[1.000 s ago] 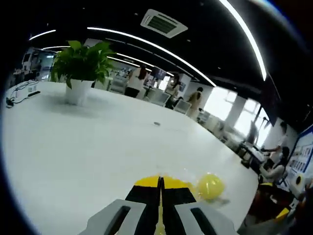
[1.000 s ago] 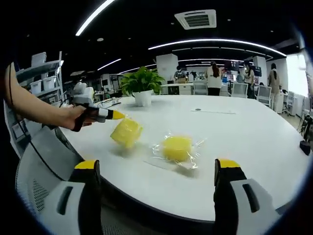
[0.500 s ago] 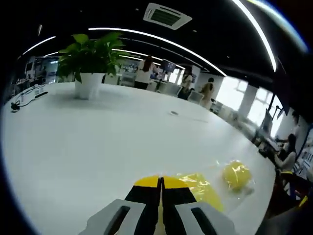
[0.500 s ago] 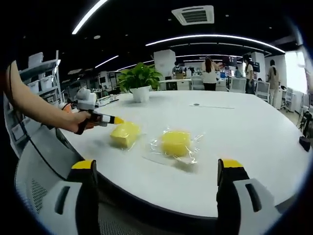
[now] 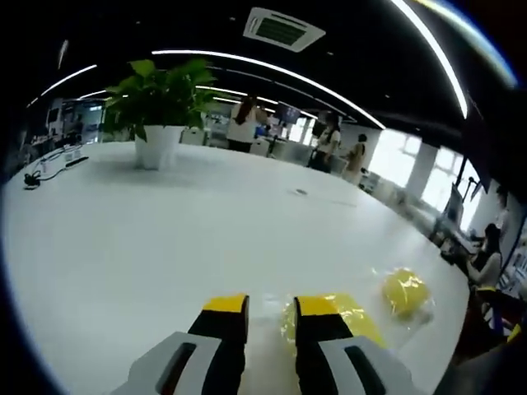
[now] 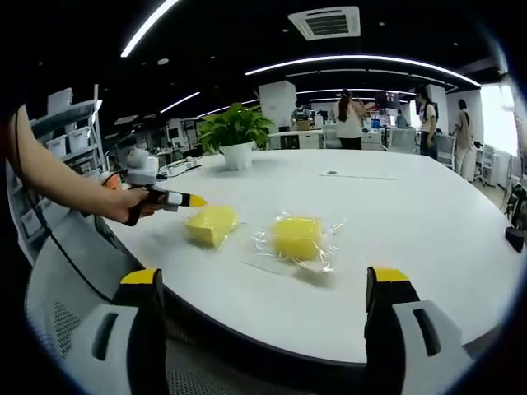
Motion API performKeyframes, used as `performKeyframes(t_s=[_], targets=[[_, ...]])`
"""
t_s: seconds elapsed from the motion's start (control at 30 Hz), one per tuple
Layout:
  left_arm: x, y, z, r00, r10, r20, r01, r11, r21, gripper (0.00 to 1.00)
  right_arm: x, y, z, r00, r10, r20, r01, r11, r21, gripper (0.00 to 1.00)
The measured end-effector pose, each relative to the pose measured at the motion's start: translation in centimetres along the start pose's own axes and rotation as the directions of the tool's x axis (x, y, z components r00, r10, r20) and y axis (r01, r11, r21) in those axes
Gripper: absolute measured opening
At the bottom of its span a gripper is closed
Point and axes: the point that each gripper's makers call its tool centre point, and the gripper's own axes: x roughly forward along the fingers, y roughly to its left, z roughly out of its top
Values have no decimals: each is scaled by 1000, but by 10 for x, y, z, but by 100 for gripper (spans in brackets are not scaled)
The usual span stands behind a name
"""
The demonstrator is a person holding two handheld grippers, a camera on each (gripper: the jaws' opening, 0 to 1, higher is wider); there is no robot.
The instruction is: Compare the silicone blocks by pressing each to a similar depth, holding the contact briefly, and releasing to observe deformation and rebound differences across the visible hardness samples.
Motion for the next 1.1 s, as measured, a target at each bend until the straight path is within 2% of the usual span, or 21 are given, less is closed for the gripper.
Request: performKeyframes(t_s=[0.13,0.33,0.4,0.47,0.7,0.83,0.9,1.0,1.1], targets=[[-11,-3,7,1000,-13,21,13,1000,22,28,0,1,1,1000,3,4,-3,1000,-1,96],[-24,-4,7,1000,-21,-1,21,1000,4,34,-1,2,1,1000,10,10,-9,1000,-11,96],[-30,-6,8,1000,-30,-7,31,999,29,37,-1,2,1,1000,11,12,-10,1000,-7,96],[-40,-8,13,999,-48,-1,48,994,99,39,-2,1,2,1000,8,15,-8,1000,-7,96],[-75,-20,30,994,-103,47,96,986,136,52,-2,2,3,1000,13,21,-13,1000,-12,96],[-92,-26,28,992,-115,52,106,985,137,53,-2,2,4,1000,8,27,-7,999,-35,96],[-98,-28,25,991,-120,60,113,988,107,55,-2,2,4,1000,9,28,-8,999,-33,96],[-104,-32,20,990,-132,46,127,987,99,56,-3,3,4,1000,10,30,-9,999,-33,96],[-108,-34,21,988,-144,52,139,986,92,59,-3,3,5,999,10,34,-9,999,-31,96]])
